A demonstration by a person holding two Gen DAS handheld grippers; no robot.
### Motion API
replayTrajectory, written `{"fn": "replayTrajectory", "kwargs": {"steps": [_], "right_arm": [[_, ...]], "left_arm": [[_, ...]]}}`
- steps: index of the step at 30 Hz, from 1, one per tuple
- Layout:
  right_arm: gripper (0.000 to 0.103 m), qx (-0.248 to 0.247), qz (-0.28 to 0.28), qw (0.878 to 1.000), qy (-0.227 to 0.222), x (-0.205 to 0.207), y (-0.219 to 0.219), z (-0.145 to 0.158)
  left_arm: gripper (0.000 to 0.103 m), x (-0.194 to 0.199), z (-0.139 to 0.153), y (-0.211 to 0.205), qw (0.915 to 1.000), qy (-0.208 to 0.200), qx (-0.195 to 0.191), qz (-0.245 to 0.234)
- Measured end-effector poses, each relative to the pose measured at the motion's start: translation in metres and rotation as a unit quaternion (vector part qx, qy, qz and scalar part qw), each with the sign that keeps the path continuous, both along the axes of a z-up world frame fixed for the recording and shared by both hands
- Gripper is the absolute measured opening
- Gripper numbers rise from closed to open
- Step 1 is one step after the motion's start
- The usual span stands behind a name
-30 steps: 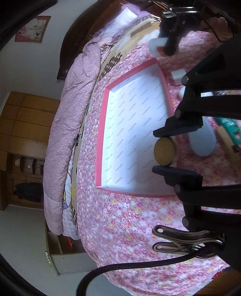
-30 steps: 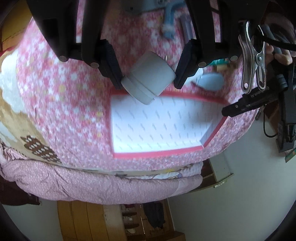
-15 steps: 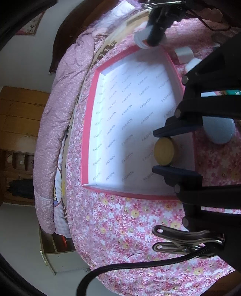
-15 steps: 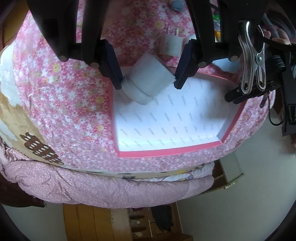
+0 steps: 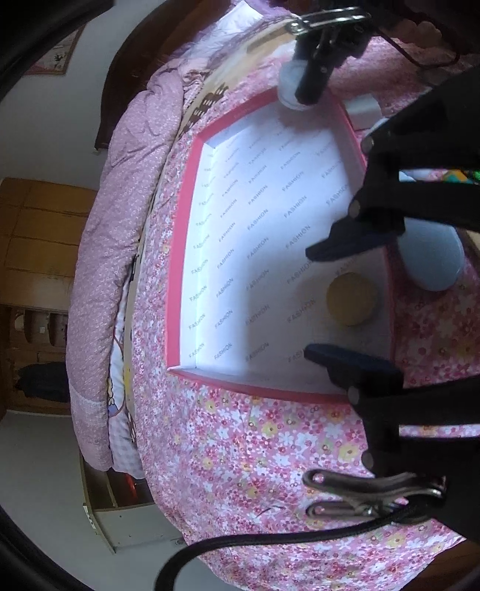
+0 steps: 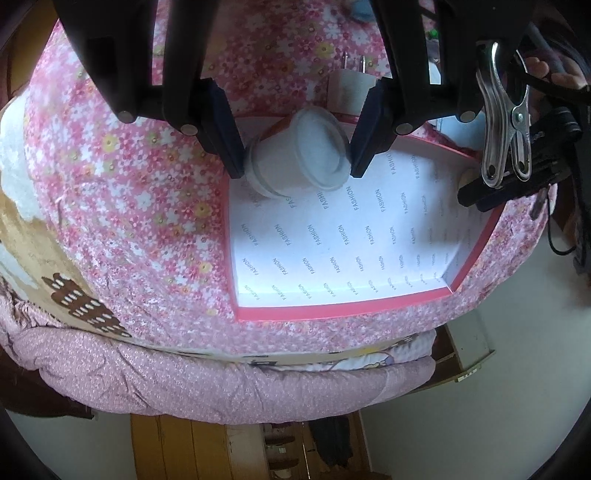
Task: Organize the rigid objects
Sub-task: 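Carry both into the pink tray, releasing the tan disc and white jar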
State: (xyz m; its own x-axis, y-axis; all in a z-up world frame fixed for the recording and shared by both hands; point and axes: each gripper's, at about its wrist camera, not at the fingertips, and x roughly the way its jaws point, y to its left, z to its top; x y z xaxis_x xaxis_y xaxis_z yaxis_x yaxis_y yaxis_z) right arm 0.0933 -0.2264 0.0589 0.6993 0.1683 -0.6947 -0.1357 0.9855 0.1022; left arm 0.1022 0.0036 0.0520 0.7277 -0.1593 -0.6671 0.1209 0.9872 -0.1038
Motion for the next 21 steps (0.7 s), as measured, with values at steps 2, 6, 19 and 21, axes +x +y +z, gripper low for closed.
{"fn": "replayTrajectory", "kwargs": {"steps": [2,6,19,21], "right_arm": [[0.06,-0.009,0.0,1.0,-0.013,-0.004,0.001,0.004],[0.068,-0.009,-0.003,0.999,-0.034,-0.011,0.0,0.013],[0.068,0.0,0.014,0.999,-0.04,-0.049,-0.002,0.022],[0.068,0.007,0.015,0.999,-0.036,-0.055,-0.003,0.02]], "left_arm": [[0.058,-0.003,0.003,0.001,1.0,-0.003,0.0,0.002],[0.059,-0.009,0.006,0.002,1.0,-0.002,-0.001,0.004],[0.059,-0.047,0.022,0.004,0.9999,-0.004,-0.011,0.001],[0.06,-0.053,0.022,0.002,0.9999,-0.002,-0.012,-0.003]]}}
